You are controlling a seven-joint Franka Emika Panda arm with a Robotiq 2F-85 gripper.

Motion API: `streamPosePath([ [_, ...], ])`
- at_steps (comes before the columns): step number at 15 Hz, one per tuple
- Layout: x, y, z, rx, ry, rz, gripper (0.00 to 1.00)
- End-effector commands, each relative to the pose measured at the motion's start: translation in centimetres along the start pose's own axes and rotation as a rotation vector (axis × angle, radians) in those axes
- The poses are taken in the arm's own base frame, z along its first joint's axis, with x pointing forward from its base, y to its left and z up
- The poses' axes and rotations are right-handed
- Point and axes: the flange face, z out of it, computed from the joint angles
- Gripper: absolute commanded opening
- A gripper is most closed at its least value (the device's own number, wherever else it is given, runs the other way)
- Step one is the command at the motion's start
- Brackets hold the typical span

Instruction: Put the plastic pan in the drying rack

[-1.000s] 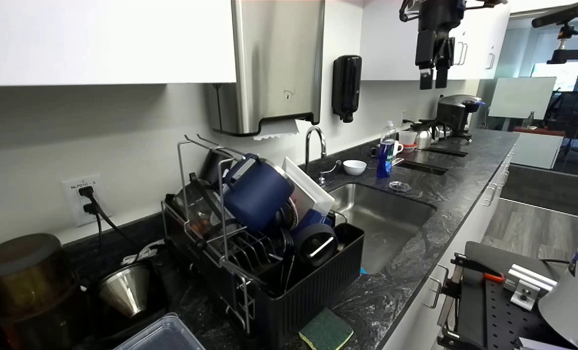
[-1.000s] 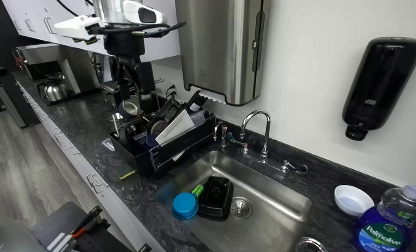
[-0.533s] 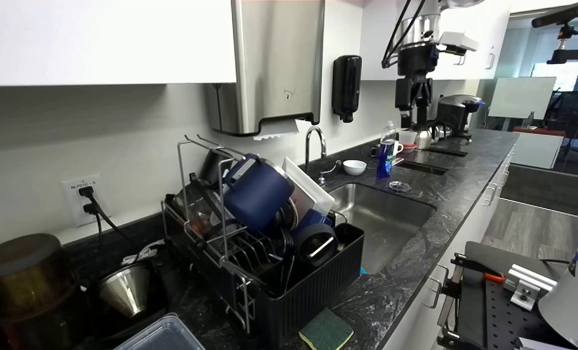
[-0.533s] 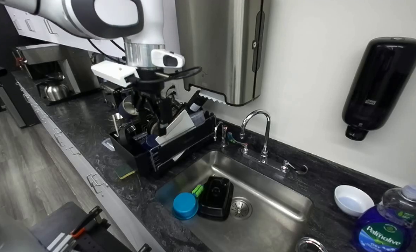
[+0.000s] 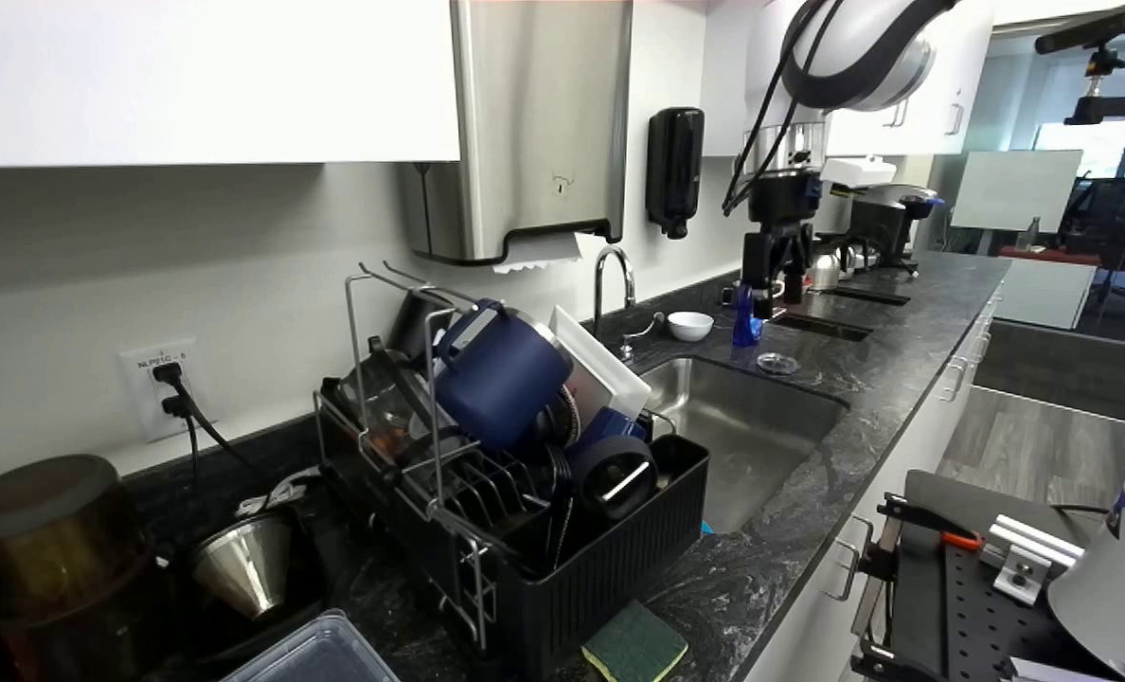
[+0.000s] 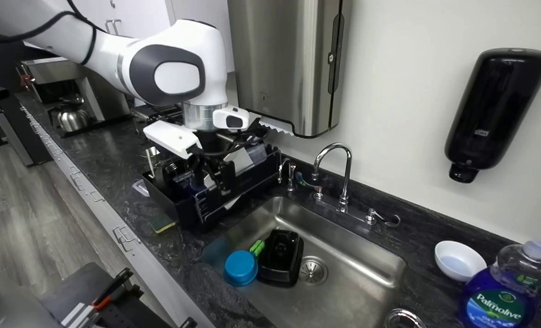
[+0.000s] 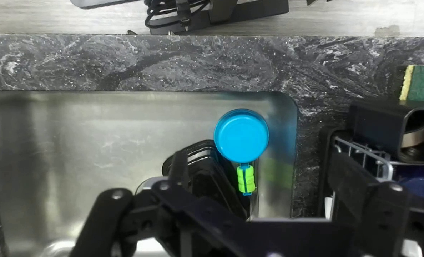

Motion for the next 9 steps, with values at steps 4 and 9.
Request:
streamPosePath([
  [4,1.4,-0.1,3.6,-0.008,-0.027,-0.002,1.00],
  [9,1.3,-0.1,2.8,-0.007,-0.011,-0.002,1.00],
])
